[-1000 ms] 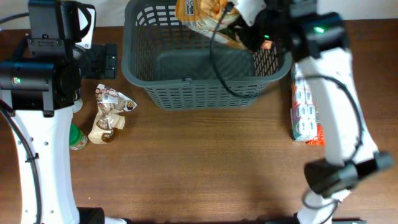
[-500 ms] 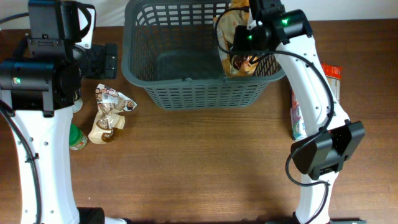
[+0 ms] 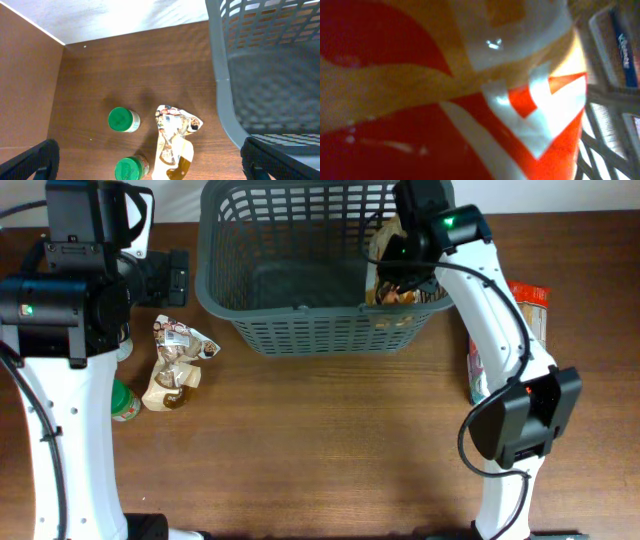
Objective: Pack container
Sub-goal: 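Lower the brown bag into the basket and open the right gripper, then reach the right gripper to the spaghetti package and grasp it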
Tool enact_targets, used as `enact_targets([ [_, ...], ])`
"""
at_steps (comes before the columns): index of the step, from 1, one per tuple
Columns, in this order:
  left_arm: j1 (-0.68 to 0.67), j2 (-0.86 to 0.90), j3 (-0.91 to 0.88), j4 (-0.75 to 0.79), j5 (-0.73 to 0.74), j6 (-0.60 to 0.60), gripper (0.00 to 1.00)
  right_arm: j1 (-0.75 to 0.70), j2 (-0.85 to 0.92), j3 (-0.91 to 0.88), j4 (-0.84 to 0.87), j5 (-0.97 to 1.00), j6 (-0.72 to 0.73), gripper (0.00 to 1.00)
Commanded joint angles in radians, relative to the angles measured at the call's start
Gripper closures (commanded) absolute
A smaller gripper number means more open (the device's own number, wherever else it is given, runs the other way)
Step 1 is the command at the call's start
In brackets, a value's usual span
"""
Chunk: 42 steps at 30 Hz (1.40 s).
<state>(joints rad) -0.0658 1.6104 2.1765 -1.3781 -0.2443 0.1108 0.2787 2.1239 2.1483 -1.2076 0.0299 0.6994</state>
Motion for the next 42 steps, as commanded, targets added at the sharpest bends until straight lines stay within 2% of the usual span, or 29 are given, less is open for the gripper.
enact_targets([
  [1,0.003,0.000,-0.001,0.000,-0.007,-0.009,0.01,0.005,-0.034,-0.051,0.037,0.035,0.018,0.96],
  [5,0.003,0.000,-0.001,0.000,-0.007,-0.009,0.01,-0.005,-0.034,-0.084,0.054,0.034,0.007,0.96],
  [7,0.003,0.000,-0.001,0.000,-0.007,-0.009,0.01,-0.005,-0.037,-0.082,0.081,0.027,-0.051,0.93],
  [10,0.003,0.000,-0.001,0.000,-0.007,-0.009,0.01,-0.006,-0.042,-0.069,0.089,0.024,-0.100,0.59],
  [13,0.003,0.000,-0.001,0.000,-0.007,-0.009,0.01,-0.006,-0.043,-0.047,0.090,0.019,-0.116,0.33],
  [15,0.003,0.000,-0.001,0.000,-0.007,-0.009,0.01,-0.006,-0.043,-0.019,0.089,0.019,-0.127,0.22],
  [21,0.003,0.000,-0.001,0.000,-0.007,-0.009,0.01,-0.006,-0.073,0.180,0.074,-0.008,-0.252,0.21],
  [25,0.003,0.000,-0.001,0.000,-0.007,-0.009,0.01,-0.024,-0.108,0.407,0.010,0.014,-0.326,0.23],
  [28,0.003,0.000,-0.001,0.000,-0.007,-0.009,0.01,-0.094,-0.126,0.555,-0.095,0.070,-0.333,0.23],
  [31,0.003,0.000,-0.001,0.000,-0.007,-0.009,0.01,-0.240,-0.126,0.649,-0.251,0.041,-0.333,0.22],
  [37,0.003,0.000,-0.001,0.000,-0.007,-0.009,0.01,-0.527,-0.100,0.587,-0.402,0.006,-0.333,0.22],
  [40,0.003,0.000,-0.001,0.000,-0.007,-0.009,0.01,-0.621,-0.071,0.493,-0.421,-0.011,-0.333,0.22],
  [42,0.003,0.000,-0.001,0.000,-0.007,-0.009,0.01,-0.672,-0.046,0.331,-0.401,-0.037,-0.365,0.22],
])
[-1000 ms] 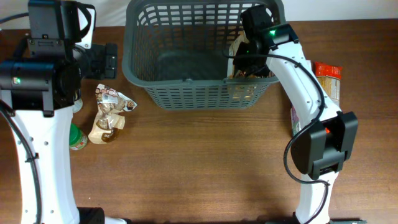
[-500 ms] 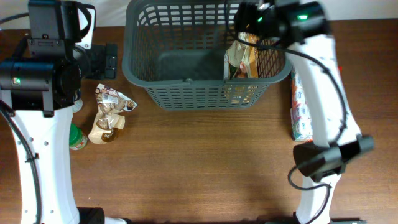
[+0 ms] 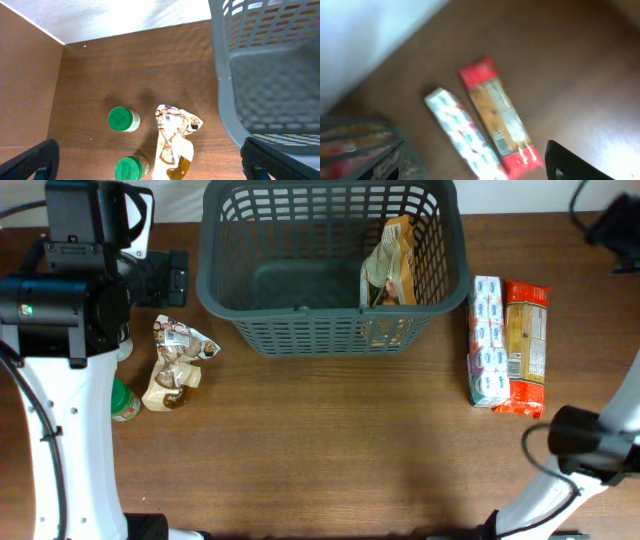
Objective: Pack container
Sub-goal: 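Reach the right gripper to the spaghetti package and grasp it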
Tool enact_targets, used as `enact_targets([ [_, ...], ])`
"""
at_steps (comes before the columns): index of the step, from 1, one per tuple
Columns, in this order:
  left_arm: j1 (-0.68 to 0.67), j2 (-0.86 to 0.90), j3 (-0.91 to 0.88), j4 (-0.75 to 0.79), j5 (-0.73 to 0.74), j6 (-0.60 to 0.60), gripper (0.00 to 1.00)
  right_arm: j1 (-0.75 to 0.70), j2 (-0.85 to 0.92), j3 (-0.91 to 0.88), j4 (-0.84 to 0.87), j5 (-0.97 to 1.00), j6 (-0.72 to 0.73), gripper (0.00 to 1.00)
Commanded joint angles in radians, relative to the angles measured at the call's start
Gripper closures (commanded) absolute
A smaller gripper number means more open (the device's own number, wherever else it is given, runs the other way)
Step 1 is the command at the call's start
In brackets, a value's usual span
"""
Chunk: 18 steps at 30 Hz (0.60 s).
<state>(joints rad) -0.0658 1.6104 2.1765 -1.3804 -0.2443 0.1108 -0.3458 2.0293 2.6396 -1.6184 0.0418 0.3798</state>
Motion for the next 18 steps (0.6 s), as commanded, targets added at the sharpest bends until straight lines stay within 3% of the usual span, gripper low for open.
enact_targets([
  [1,0.003,0.000,-0.001,0.002,-0.007,-0.009,0.01,-0.053,0.053,-0.214,0.026,-0.072,-0.071,0.22],
  [4,0.003,0.000,-0.001,0.002,-0.007,-0.009,0.01,-0.056,0.060,-0.485,0.153,-0.121,-0.118,0.23],
  [8,0.003,0.000,-0.001,-0.001,-0.007,-0.009,0.01,-0.056,0.060,-0.702,0.294,-0.122,-0.124,0.22],
  [18,0.003,0.000,-0.001,-0.002,-0.007,-0.009,0.01,-0.054,0.060,-1.016,0.537,-0.087,-0.139,0.22],
])
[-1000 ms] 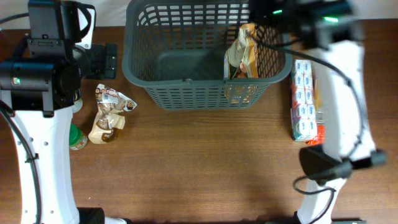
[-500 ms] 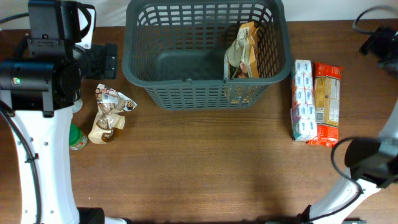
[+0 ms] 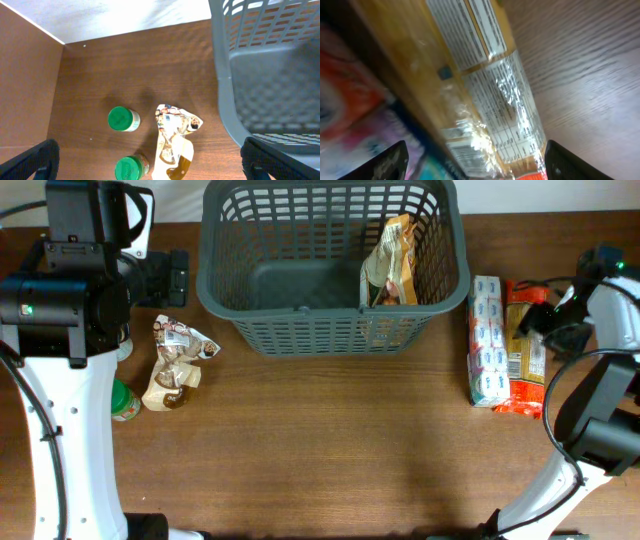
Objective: Pack container
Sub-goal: 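Reach the right gripper to the spaghetti package and grasp it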
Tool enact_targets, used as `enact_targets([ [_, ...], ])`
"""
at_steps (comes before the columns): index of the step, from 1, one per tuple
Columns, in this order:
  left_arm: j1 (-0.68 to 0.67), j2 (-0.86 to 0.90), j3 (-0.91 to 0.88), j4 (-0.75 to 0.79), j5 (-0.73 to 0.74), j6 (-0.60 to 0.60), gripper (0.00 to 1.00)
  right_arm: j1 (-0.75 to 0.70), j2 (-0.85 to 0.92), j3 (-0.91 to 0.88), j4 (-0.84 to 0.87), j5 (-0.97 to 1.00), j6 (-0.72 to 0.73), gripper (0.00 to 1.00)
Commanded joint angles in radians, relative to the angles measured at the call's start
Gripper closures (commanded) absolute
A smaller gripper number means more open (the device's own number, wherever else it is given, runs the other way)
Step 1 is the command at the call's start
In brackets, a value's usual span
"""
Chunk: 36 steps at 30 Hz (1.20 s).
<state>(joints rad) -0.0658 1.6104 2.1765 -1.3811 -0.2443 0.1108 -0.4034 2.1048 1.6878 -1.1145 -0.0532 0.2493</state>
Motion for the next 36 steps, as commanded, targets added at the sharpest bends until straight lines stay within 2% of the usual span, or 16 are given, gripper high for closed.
enact_targets([
  [1,0.003,0.000,-0.001,-0.001,-0.007,-0.009,0.01,0.005,-0.016,-0.090,0.055,0.008,-0.008,0.22],
  [5,0.003,0.000,-0.001,-0.001,-0.007,-0.009,0.01,0.005,-0.016,-0.195,0.137,0.008,-0.006,0.29],
  [7,0.003,0.000,-0.001,-0.001,-0.007,-0.009,0.01,0.005,-0.016,-0.224,0.156,0.008,-0.006,0.40],
  [9,0.003,0.000,-0.001,-0.001,-0.007,-0.009,0.01,0.003,-0.016,-0.237,0.163,0.008,-0.006,0.66],
  [10,0.003,0.000,-0.001,-0.001,-0.007,-0.009,0.01,0.003,-0.016,-0.237,0.163,0.008,-0.006,0.90],
  [11,0.003,0.000,-0.001,-0.001,-0.007,-0.009,0.01,0.003,-0.016,-0.235,0.161,0.004,-0.005,0.96],
  [18,0.003,0.000,-0.001,-0.001,-0.007,-0.009,0.01,0.003,-0.067,-0.104,0.041,-0.032,-0.006,0.96],
  [22,0.003,0.000,-0.001,-0.001,-0.007,-0.009,0.01,0.010,-0.208,0.153,-0.085,-0.047,-0.006,0.96],
  [28,0.003,0.000,-0.001,-0.001,-0.007,-0.009,0.01,0.065,-0.360,0.428,-0.157,-0.051,-0.013,0.96],
  [32,0.003,0.000,-0.001,-0.001,-0.007,-0.009,0.01,0.123,-0.426,0.514,-0.158,-0.006,-0.036,0.96],
  [36,0.003,0.000,-0.001,-0.001,-0.007,-0.009,0.01,0.143,-0.438,0.515,-0.181,0.051,-0.036,0.96],
])
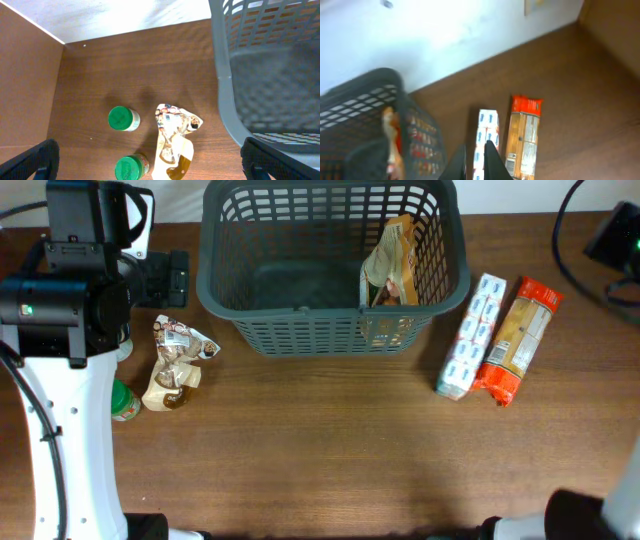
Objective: Pack container
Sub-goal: 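Reach the right gripper to the spaghetti package and grasp it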
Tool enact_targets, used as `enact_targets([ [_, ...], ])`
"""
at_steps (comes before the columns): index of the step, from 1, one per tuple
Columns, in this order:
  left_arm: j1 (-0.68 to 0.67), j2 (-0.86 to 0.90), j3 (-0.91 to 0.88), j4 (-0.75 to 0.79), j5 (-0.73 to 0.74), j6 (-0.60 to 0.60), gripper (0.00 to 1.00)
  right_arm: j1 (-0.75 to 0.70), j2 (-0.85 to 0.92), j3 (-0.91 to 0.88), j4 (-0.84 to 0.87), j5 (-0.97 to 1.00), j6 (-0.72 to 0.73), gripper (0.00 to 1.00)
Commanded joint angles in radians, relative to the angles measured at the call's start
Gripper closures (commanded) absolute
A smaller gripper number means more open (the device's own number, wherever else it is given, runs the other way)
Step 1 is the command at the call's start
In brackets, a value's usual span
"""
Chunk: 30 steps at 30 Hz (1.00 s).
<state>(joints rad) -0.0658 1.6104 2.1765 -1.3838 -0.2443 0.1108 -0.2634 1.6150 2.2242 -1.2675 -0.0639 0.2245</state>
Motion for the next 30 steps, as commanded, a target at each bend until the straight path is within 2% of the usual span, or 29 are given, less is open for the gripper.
enact_targets([
  [1,0.003,0.000,-0.001,0.002,-0.007,-0.009,0.01,0.002,0.058,-0.025,-0.039,0.062,-0.011,0.96],
  [7,0.003,0.000,-0.001,0.002,-0.007,-0.009,0.01,-0.054,0.146,-0.119,-0.065,0.068,0.018,0.96],
  [10,0.003,0.000,-0.001,0.002,-0.007,-0.009,0.01,-0.083,0.214,-0.216,-0.061,0.040,0.021,0.89],
  [12,0.003,0.000,-0.001,0.002,-0.007,-0.009,0.01,-0.092,0.265,-0.286,-0.050,0.030,0.019,0.76],
  [14,0.003,0.000,-0.001,0.002,-0.007,-0.009,0.01,-0.092,0.311,-0.341,-0.034,0.030,0.019,0.67],
  [16,0.003,0.000,-0.001,0.002,-0.007,-0.009,0.01,-0.090,0.354,-0.383,-0.011,0.012,0.019,0.41],
  [17,0.003,0.000,-0.001,0.002,-0.007,-0.009,0.01,-0.090,0.379,-0.401,0.004,-0.010,0.018,0.21],
  [20,0.003,0.000,-0.001,0.002,-0.007,-0.009,0.01,-0.091,0.434,-0.419,0.036,-0.023,0.019,0.01],
  [30,0.003,0.000,-0.001,0.002,-0.007,-0.009,0.01,-0.092,0.563,-0.420,0.092,-0.022,0.020,0.01],
])
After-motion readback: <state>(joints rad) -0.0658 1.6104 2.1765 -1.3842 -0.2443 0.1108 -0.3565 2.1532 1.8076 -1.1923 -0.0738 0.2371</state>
